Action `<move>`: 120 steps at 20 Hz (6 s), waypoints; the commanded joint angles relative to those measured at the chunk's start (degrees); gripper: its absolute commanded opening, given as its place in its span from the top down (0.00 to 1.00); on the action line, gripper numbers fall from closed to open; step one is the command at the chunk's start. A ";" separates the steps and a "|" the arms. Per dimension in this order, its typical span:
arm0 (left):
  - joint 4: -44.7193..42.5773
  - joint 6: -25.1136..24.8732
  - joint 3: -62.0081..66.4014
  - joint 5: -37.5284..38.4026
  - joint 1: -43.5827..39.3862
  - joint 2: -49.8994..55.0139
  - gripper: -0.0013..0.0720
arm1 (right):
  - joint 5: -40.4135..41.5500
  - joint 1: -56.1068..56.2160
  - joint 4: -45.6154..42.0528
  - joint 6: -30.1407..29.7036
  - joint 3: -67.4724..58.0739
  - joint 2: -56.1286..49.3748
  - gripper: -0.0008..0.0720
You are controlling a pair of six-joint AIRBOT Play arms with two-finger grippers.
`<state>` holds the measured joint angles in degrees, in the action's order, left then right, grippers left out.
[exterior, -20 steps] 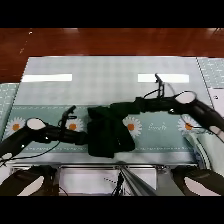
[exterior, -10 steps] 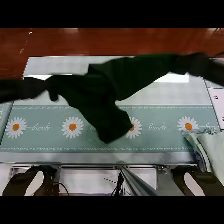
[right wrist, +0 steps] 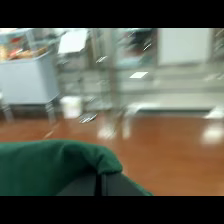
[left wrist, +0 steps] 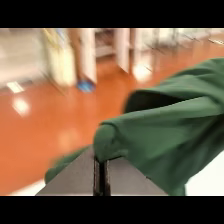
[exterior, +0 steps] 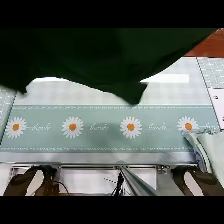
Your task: Fold the shirts.
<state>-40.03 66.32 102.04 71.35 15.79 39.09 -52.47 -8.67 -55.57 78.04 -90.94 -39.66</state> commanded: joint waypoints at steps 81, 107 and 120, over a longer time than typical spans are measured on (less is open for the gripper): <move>21.03 4.00 -62.31 -21.27 -31.06 42.91 0.95 | -32.70 -0.11 -9.35 1.81 -11.15 -58.55 0.95; 11.19 13.07 1.97 8.15 12.28 -6.36 0.95 | -16.11 -1.64 -29.11 8.48 -11.15 0.59 0.95; 7.41 14.21 -34.16 22.25 11.43 -6.25 0.95 | -52.24 6.32 -25.86 6.91 -4.33 -24.24 0.95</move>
<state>-32.67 81.08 79.90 93.10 27.77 32.91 -101.45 -4.91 -83.48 85.12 -98.76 -57.45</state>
